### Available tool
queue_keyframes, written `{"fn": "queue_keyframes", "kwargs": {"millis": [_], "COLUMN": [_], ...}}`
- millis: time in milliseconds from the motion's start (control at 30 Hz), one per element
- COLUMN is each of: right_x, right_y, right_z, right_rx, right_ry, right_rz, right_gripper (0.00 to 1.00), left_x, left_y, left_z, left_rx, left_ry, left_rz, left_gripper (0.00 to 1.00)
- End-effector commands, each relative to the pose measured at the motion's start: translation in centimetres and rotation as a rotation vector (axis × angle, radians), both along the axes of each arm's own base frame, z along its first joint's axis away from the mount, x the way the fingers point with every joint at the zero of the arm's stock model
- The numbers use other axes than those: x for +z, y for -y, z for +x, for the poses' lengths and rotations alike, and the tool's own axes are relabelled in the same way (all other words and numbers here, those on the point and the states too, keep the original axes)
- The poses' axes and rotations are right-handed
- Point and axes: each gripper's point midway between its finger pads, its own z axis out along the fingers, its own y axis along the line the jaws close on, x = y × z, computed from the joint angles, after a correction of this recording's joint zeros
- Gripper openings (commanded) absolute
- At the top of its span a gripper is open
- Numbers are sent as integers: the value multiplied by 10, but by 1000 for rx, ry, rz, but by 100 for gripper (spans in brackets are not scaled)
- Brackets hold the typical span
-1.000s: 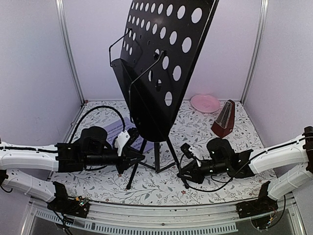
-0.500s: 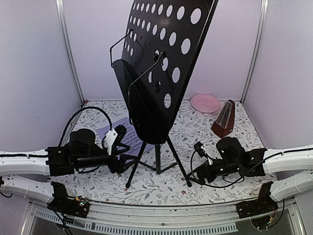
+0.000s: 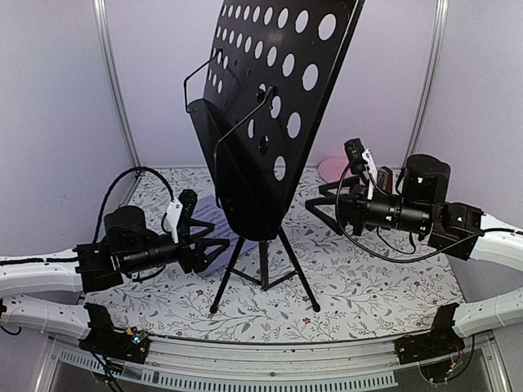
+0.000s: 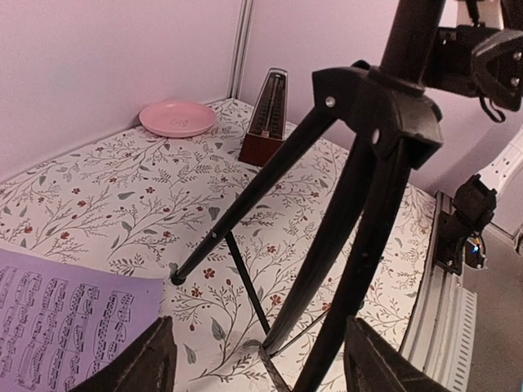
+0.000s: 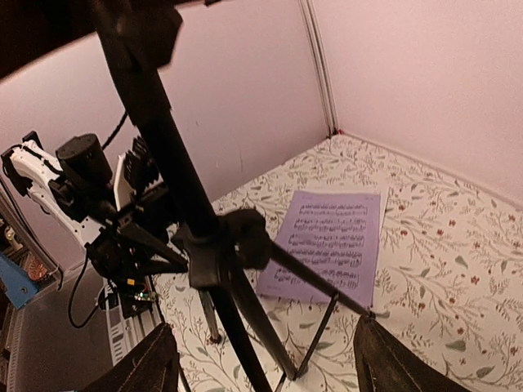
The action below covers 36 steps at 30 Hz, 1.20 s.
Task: Set up the instrument practice props
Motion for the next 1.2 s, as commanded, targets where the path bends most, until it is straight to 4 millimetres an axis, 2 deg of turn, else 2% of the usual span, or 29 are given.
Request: {"fn": "queue_keyframes", "kwargs": {"millis": [0,100,300,433,700,1000,1167], "right_x": [30,42,42,42,37,27,29], "right_y": [-13,-26,-58,-70,-90,-105,-106], "right_z": [17,16,10,10,8,8,16], "right_rx": [-19,29,134,157,176,160,116], "right_ry": [76,100,110,119,125,125,139], "right_rz": [33,56,34,25,7,-7,-2], "right_gripper": [72,69,64,58,45,41,41], "left_x": [9,8,4,1,-1,-4,-4], "left_y": [0,-1,-3,-4,-4,-4,-5], "left_z": [4,5,7,7,9,10,10], "left_rx": [10,15,23,25,24,25,27], "left_ry": [12,8,4,1,1,-3,-3], "left_rz": [-59,-59,-58,-60,-57,-53,-52], "left_gripper": [71,70,70,70,70,70,69]}}
